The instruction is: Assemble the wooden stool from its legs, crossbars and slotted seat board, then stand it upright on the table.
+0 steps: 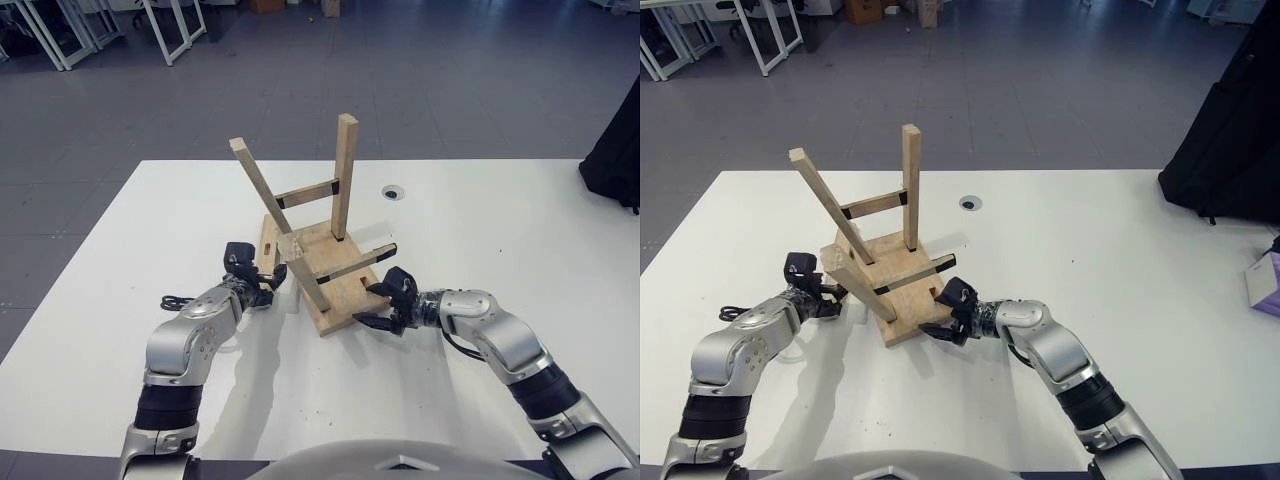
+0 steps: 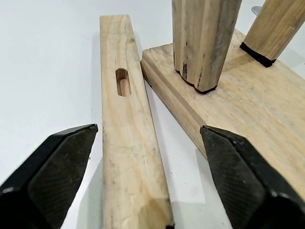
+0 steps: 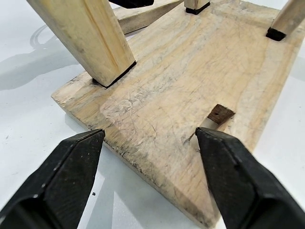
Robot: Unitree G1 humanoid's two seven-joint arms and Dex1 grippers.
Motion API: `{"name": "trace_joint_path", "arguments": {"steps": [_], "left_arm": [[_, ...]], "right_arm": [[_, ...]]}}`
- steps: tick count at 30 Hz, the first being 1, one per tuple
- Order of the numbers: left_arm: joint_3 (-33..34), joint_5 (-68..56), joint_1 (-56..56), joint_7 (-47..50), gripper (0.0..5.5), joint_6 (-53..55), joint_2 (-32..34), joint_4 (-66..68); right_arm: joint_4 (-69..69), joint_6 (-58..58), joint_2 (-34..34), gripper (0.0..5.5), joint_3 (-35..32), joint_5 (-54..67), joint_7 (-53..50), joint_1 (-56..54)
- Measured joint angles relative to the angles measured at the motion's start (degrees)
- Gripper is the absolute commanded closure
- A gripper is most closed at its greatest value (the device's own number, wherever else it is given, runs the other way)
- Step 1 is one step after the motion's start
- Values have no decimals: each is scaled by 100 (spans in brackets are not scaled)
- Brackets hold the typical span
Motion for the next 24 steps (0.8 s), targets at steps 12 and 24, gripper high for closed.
{"name": "trace_joint_path", "arguments": {"steps": [12, 24], "left_arm": [[-286, 970, 404, -500, 240, -458, 118, 158], [843, 1258, 494, -71, 347, -2030, -500, 497]], "right_arm": [[-70, 4, 6, 199, 2, 1, -88, 54], [-153, -10, -46, 199, -45, 5, -16, 134]]}}
